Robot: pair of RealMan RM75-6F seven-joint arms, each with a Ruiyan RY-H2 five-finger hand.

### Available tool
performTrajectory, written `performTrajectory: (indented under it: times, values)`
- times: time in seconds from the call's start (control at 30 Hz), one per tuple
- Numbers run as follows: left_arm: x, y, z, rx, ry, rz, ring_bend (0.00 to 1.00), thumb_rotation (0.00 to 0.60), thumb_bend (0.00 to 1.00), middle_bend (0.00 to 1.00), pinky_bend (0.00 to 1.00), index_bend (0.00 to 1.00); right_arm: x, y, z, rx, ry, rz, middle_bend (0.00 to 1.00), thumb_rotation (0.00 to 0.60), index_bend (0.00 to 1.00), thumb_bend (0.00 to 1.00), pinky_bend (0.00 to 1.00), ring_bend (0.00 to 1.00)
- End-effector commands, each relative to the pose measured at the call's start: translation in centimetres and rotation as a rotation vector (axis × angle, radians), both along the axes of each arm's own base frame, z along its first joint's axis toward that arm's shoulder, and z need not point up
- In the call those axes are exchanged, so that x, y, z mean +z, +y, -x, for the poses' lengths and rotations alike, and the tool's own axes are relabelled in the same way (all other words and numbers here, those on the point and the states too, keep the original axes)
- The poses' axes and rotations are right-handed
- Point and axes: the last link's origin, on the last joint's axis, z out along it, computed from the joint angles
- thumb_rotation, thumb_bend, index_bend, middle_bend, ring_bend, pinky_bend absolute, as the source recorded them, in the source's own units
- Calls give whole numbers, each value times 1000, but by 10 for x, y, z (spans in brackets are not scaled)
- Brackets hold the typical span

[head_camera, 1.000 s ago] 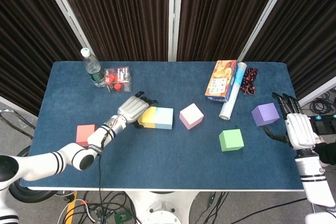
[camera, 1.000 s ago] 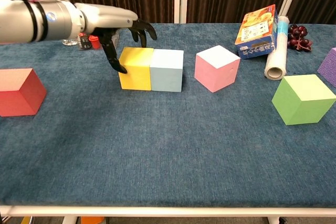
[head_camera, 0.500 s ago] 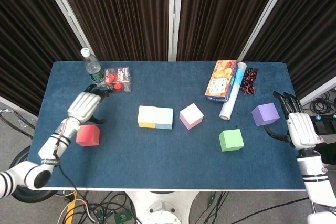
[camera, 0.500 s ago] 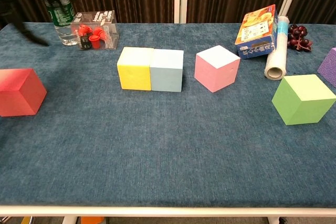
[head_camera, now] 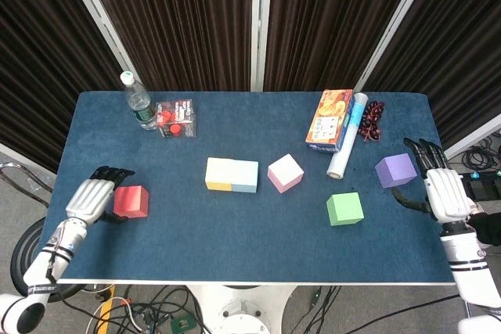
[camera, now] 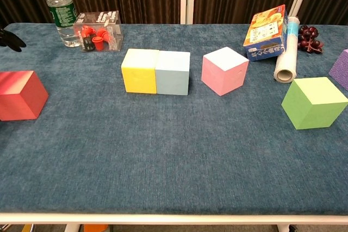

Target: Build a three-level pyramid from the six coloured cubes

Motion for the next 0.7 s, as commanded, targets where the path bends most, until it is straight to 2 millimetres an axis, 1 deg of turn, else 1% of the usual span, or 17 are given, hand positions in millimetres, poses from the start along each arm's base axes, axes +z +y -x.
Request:
performTrajectory:
  times: [0.03, 0.27, 0.47, 0.63, 0.7]
  values:
    - [-6, 2, 1, 15, 5, 12, 101, 600, 55, 124, 82, 145, 0, 0, 0, 2, -1, -1, 117, 600, 0, 204, 0, 0]
    - [-19, 4, 5, 52, 17, 42, 101, 600, 54, 126, 85, 145, 1, 1, 2, -6, -1, 2, 117, 600, 0, 205, 0, 0]
    - [-23, 9, 14, 72, 80, 16, 101, 600, 54, 158, 89, 150, 1, 2, 3, -10, -5, -2, 118, 600, 0, 207, 0, 0]
    - [-27, 11, 13, 67, 84, 2, 118, 600, 54, 245, 89, 167, -1, 2, 1, -4, -8, -2, 118, 600, 0, 207, 0, 0]
    - [-29, 14, 12, 54, 87, -9, 185, 600, 59, 318, 106, 201, -1, 2, 0, -1, -10, -4, 118, 600, 0, 207, 0, 0]
